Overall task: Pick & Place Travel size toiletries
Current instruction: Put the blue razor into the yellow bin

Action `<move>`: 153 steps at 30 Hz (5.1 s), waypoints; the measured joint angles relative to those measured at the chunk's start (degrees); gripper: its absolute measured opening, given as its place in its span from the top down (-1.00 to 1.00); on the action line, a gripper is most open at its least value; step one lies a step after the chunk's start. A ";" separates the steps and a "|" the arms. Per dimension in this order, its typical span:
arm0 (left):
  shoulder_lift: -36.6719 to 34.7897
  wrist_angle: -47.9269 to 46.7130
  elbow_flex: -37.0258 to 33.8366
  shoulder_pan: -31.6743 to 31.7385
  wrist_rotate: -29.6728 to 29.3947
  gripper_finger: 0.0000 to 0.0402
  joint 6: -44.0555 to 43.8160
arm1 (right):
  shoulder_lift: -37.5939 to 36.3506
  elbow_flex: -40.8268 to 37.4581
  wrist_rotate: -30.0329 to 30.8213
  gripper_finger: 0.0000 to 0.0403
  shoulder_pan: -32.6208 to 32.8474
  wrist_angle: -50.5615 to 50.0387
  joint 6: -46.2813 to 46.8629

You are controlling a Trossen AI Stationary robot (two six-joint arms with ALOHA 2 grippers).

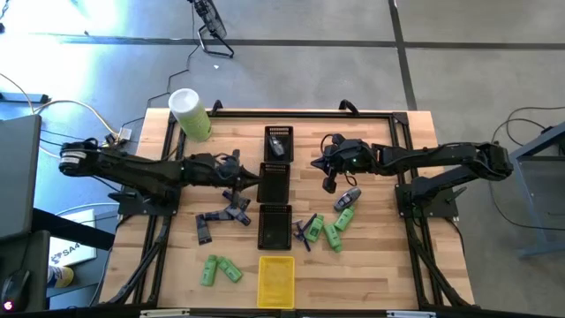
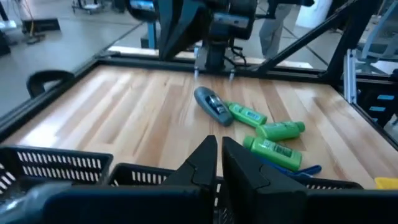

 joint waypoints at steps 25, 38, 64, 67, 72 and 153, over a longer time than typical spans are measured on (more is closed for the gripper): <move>-7.61 -9.93 -0.37 0.02 1.09 0.88 6.74 | 0.00 -0.02 -7.39 0.98 0.01 0.11 6.78; -7.59 -11.45 -0.37 0.02 1.07 0.88 6.52 | 0.00 4.89 2.06 0.98 10.87 -3.66 6.38; -7.59 -11.75 -0.30 0.04 1.03 0.88 6.50 | 11.14 8.04 1.60 0.70 17.51 -9.71 4.42; -7.59 -11.75 -0.30 0.05 1.03 0.88 6.48 | 12.27 8.04 1.66 0.43 17.51 -9.89 4.42; -7.59 -11.75 -0.30 0.04 1.03 0.88 6.49 | 12.77 8.04 1.78 -0.08 17.51 -9.81 4.93; -7.57 -14.35 -0.30 0.07 1.03 0.88 6.65 | 29.16 7.98 -7.55 0.20 19.89 -9.74 4.46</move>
